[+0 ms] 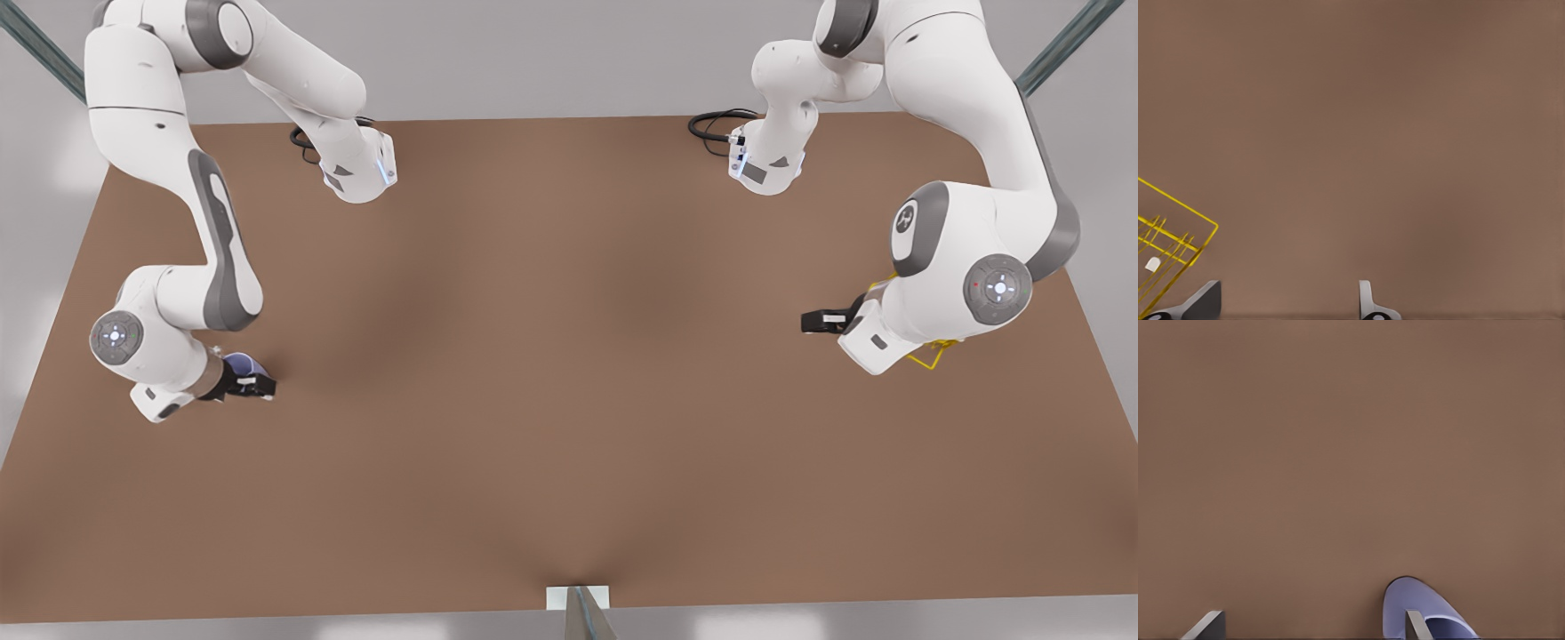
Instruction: Place the cup on the cup holder
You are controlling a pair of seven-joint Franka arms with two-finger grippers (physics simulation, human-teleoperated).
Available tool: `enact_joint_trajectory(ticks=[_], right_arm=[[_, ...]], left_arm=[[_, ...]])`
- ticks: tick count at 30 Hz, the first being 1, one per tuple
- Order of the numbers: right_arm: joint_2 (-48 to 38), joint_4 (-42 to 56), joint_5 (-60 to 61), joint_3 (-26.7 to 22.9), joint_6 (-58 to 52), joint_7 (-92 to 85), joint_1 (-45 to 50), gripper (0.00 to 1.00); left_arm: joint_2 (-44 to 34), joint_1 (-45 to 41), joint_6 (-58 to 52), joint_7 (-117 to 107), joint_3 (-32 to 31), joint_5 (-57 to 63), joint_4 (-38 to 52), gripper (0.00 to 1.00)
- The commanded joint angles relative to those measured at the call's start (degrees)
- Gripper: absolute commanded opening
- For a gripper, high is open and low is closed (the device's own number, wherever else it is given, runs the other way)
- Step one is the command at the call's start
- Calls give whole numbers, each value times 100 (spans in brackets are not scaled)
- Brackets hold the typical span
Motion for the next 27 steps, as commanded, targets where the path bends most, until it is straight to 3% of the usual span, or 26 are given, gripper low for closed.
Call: enact_joint_trajectory(ticks=[1,8,10,17,27], right_arm=[[-122,-201,-26,280,220,-455,-354,100],[-52,-421,-351,553,290,-455,-706,100],[-78,-667,-475,1291,422,-437,-1453,100],[-536,-1397,-413,1300,1002,-419,-1497,100],[-175,-1203,-527,1300,1151,-428,-1497,100]], left_arm=[[-7,-2,12,-200,-1,-12,0,100],[46,-37,48,-200,-18,-21,18,100],[46,-81,48,-226,-18,-12,9,100],[46,-81,48,-235,-18,-3,9,100],[55,-134,56,-235,-18,23,0,100]])
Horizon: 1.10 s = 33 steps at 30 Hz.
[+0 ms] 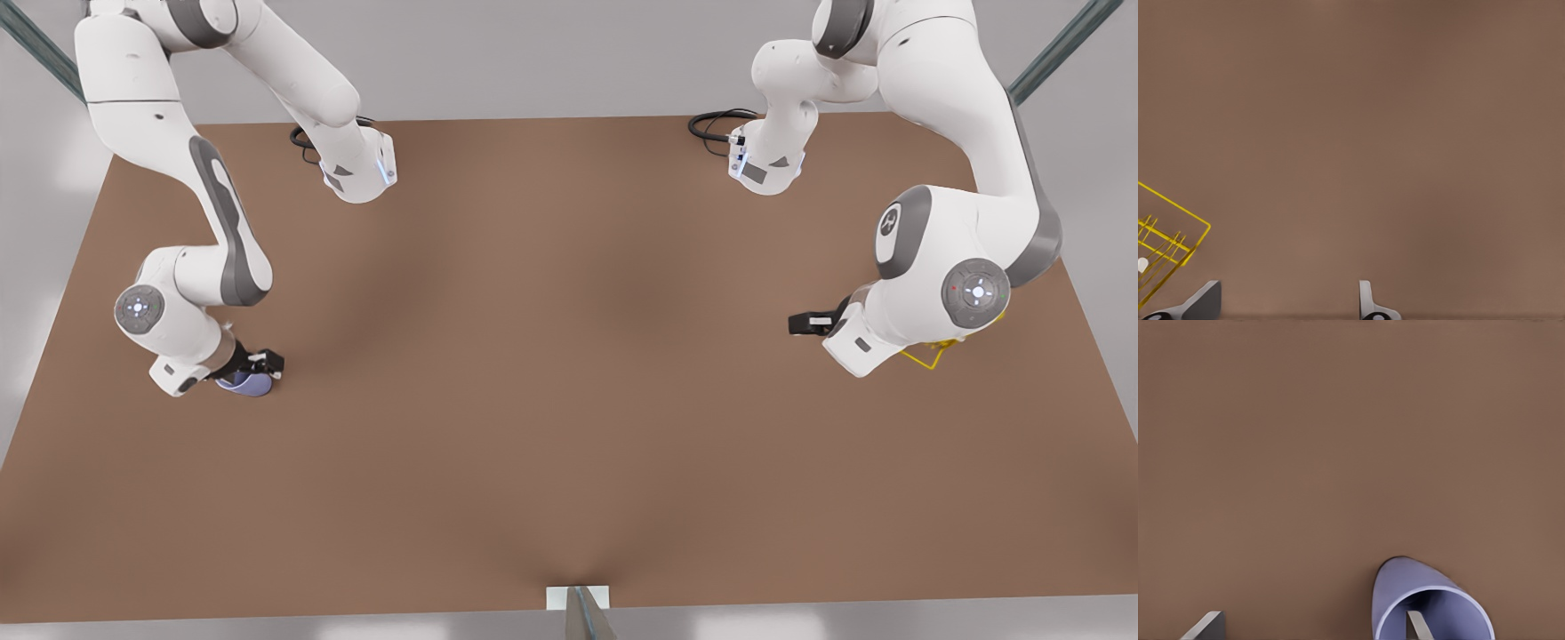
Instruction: Place the cup on the cup holder
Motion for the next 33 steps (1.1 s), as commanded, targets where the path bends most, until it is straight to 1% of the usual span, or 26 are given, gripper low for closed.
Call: enact_joint_trajectory(ticks=[1,7,15,21,26,33], right_arm=[[61,40,-58,2,122,-130,11,100],[246,49,-243,2,131,-165,-68,100],[272,-13,-278,2,139,-174,-129,100],[597,-22,-524,-6,210,-174,-164,100],[694,-92,-638,-33,324,-174,-164,100],[589,-74,-665,-33,210,-183,-208,100]], left_arm=[[-6,-9,3,-58,0,23,-3,100],[3,-44,3,-58,8,40,-3,100],[3,-71,-6,-67,8,49,-12,100],[3,-79,-6,-128,8,49,-12,100],[3,-79,3,-137,8,49,-12,100],[3,-115,3,-172,8,49,-12,100]])
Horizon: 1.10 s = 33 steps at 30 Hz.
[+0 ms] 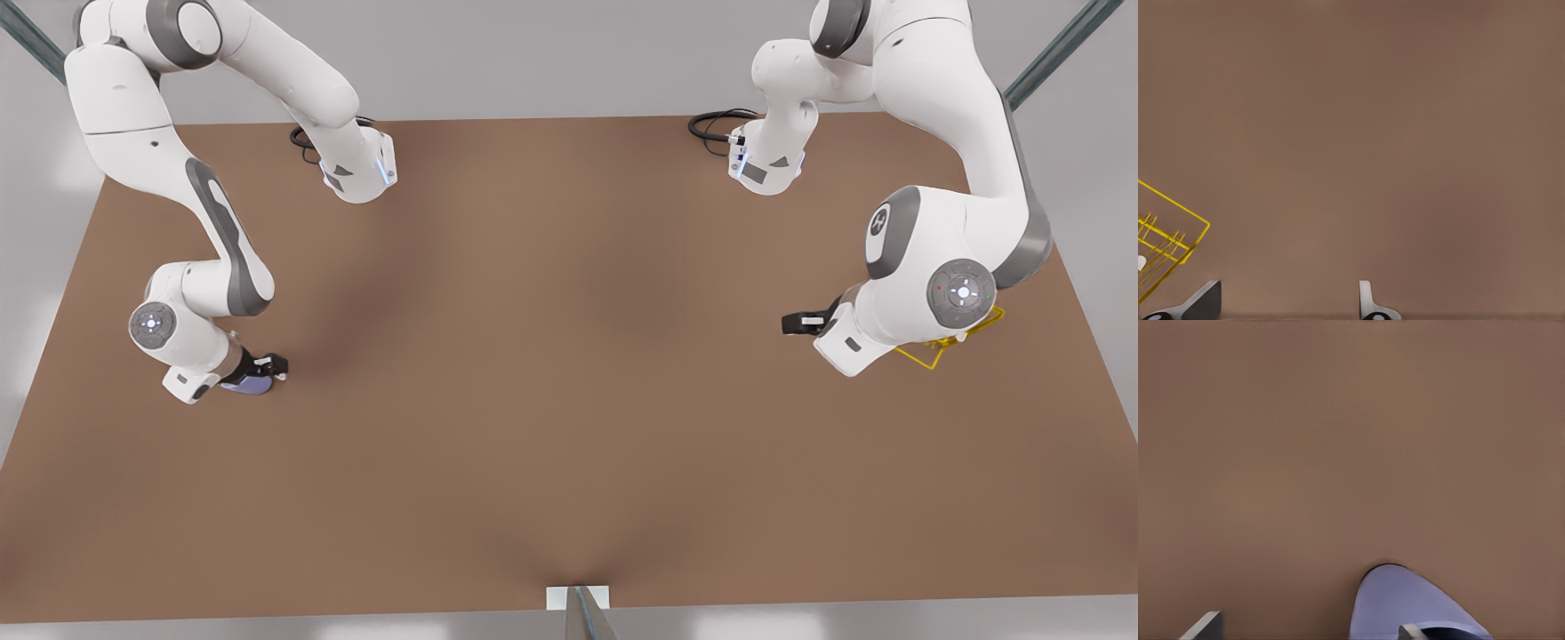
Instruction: Place the cup on the cup holder
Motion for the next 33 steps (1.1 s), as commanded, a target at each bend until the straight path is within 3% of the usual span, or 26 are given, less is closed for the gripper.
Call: enact_joint_trajectory(ticks=[1,15,16,17,18,33], right_arm=[[-24,8,0,2,-59,-64,0,100],[-7,-387,-333,-16,249,-64,-220,98],[-42,-448,-360,-16,249,-100,-229,53],[-59,-449,-360,-16,240,-100,-246,24],[-77,-449,-360,-16,231,-108,-246,21],[-481,-352,-272,178,-314,-64,-229,21]], left_arm=[[-7,3,-7,-72,0,3,3,100],[37,-120,-7,-81,-9,-67,3,100],[37,-111,-16,-81,-9,-67,3,100],[37,-103,-7,-72,-9,-67,3,100],[37,-102,-16,-72,-9,-58,3,100],[45,-67,-34,-72,8,-23,11,100]])
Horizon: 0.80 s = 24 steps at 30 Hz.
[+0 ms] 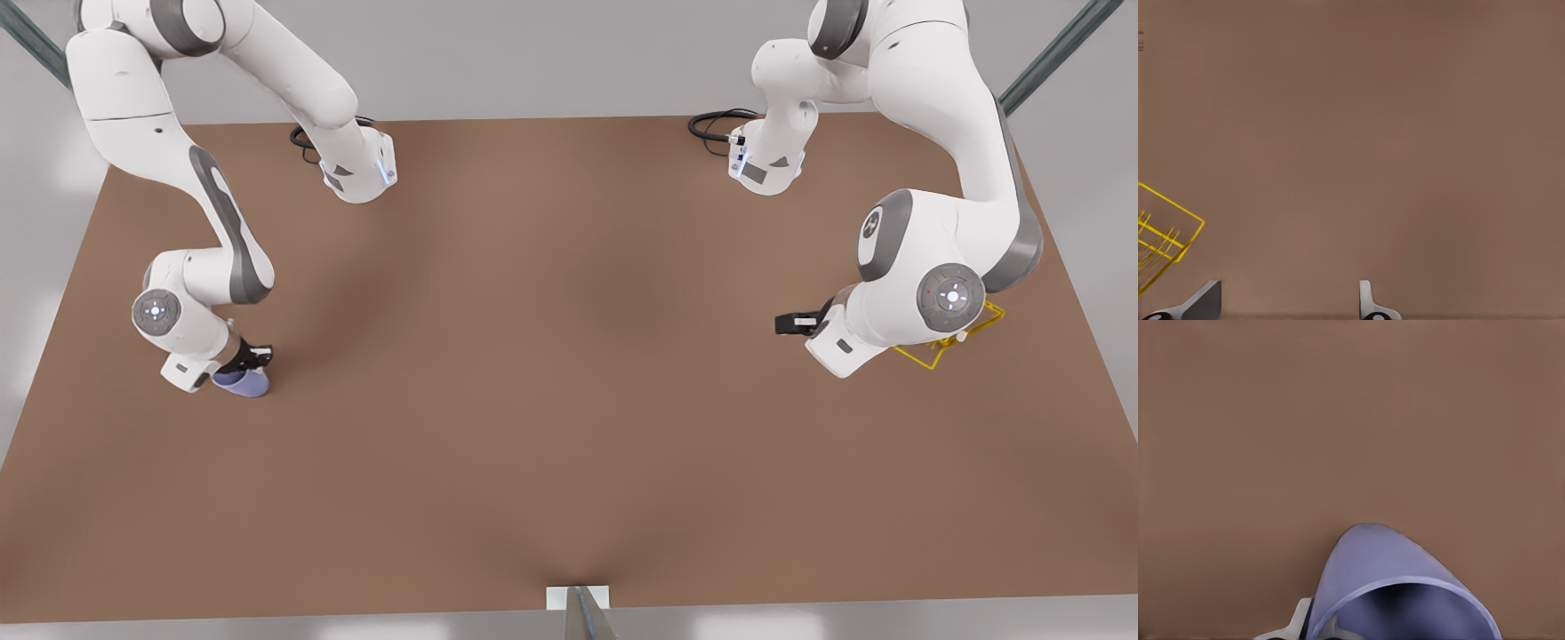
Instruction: Place the cup on the cup holder
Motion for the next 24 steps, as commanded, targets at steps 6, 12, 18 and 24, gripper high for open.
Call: enact_joint_trajectory(ticks=[6,12,18,24], right_arm=[[-7,961,1685,256,-711,817,1539,21],[389,1937,4453,-1370,-588,993,4739,21],[2401,4108,6115,-825,291,1389,5478,21],[3596,4099,6045,808,317,827,4687,21]], left_arm=[[-7,-9,-9,-10,0,33,-8,100],[-7,18,-44,-9,35,24,1,100],[2,-26,-35,-18,44,33,1,100],[265,-351,246,-2952,-9,-29,36,100]])
